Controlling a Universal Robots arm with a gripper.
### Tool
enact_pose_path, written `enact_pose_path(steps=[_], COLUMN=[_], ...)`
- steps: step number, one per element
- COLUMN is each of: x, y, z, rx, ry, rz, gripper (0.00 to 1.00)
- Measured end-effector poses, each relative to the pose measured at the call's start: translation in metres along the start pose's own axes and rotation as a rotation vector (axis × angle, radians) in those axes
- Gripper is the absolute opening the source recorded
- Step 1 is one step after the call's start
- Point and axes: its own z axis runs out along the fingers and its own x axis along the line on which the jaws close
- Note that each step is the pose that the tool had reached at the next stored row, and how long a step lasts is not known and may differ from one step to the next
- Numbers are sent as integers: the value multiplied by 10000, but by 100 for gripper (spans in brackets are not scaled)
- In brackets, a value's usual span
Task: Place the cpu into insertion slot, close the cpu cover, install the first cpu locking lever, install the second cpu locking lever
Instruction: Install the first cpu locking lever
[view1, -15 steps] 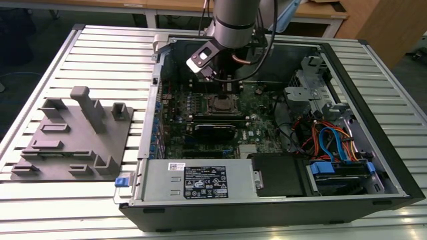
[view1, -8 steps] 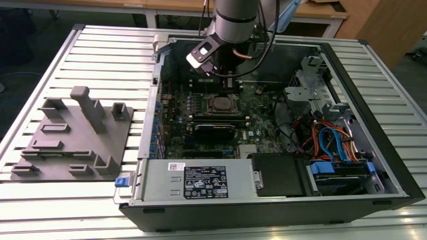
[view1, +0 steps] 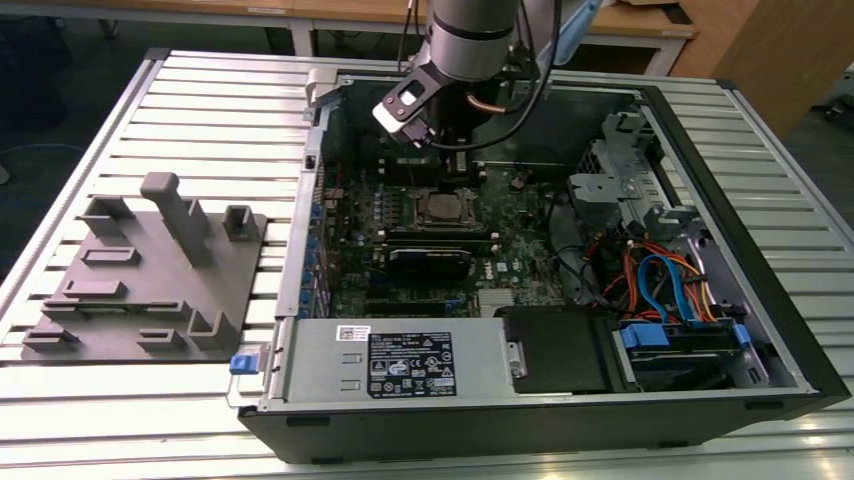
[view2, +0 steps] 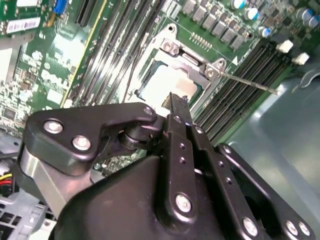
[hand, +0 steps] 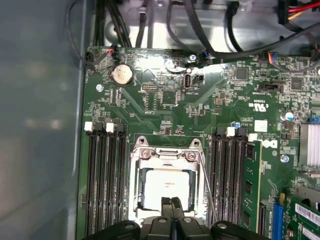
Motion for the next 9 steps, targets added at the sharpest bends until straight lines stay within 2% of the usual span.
enact_pose_path(steps=[9], x=[0], y=[0], z=[1], rx=[8], ry=[2], rz=[-1605], gripper=[10])
